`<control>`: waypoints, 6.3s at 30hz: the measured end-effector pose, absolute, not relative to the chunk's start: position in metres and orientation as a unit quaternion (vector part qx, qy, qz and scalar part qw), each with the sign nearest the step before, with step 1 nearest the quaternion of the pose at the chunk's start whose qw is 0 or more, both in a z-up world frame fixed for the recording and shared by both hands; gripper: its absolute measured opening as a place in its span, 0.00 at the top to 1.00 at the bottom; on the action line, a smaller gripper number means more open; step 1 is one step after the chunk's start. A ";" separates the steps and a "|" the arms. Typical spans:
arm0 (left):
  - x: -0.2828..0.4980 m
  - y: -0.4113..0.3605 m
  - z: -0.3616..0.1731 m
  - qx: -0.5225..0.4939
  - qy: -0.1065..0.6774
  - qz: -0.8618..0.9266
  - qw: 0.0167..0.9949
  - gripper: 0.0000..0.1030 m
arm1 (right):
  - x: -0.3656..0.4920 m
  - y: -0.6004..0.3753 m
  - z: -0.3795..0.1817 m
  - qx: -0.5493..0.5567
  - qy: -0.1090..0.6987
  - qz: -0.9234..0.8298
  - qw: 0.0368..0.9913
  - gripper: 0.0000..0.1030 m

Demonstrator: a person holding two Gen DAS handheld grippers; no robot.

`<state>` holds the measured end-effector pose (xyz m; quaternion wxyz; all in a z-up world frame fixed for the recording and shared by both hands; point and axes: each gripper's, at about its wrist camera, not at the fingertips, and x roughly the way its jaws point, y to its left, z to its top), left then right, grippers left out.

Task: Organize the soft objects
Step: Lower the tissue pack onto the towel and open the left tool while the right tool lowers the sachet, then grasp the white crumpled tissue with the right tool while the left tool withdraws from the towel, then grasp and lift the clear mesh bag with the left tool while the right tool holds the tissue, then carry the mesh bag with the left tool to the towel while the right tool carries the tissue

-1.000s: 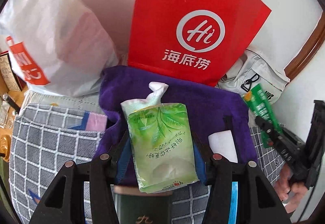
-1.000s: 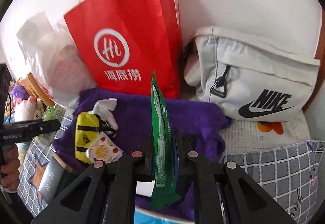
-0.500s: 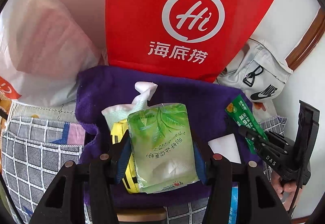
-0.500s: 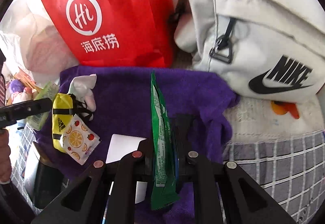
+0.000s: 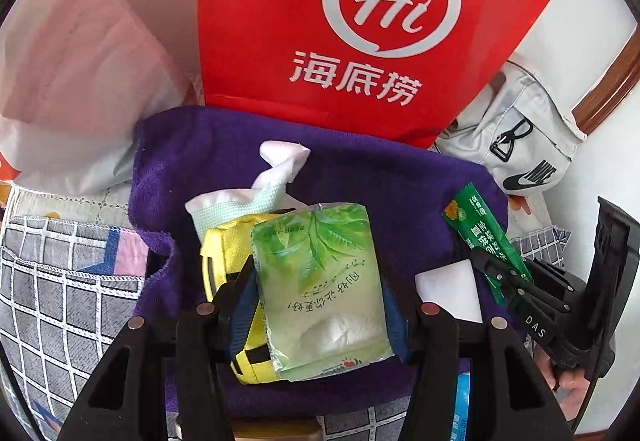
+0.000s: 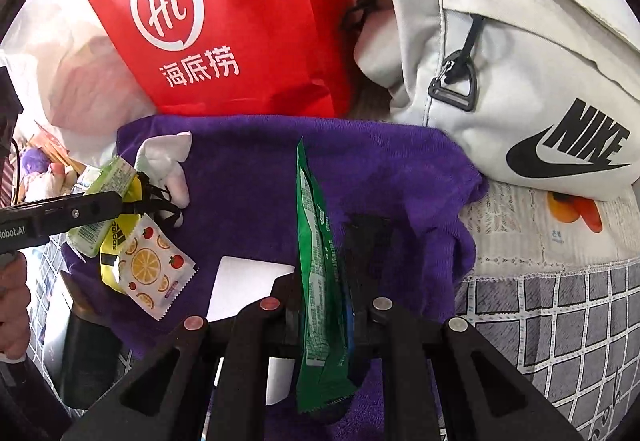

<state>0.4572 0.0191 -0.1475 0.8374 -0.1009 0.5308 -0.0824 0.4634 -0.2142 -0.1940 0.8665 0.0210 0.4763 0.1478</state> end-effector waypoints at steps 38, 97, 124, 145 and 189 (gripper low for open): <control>0.373 0.014 -0.096 -0.064 0.507 -0.048 0.858 0.36 | 0.364 -0.200 -0.101 0.071 0.390 0.211 0.893 0.46; 0.154 0.025 -0.196 -0.147 0.535 -0.103 0.826 0.34 | 0.115 -0.184 -0.171 -0.010 0.388 0.197 0.900 0.82; 0.156 -0.078 -0.212 0.058 0.527 -0.126 0.838 0.00 | 0.095 -0.269 -0.218 0.075 0.430 0.138 0.889 0.81; 0.150 -0.083 -0.201 0.060 0.516 -0.142 0.843 0.66 | 0.096 -0.267 -0.221 0.066 0.451 0.132 0.880 0.81; 0.143 0.049 -0.153 -0.124 0.479 -0.103 0.863 0.92 | 0.114 -0.213 -0.156 0.025 0.423 0.161 0.891 0.82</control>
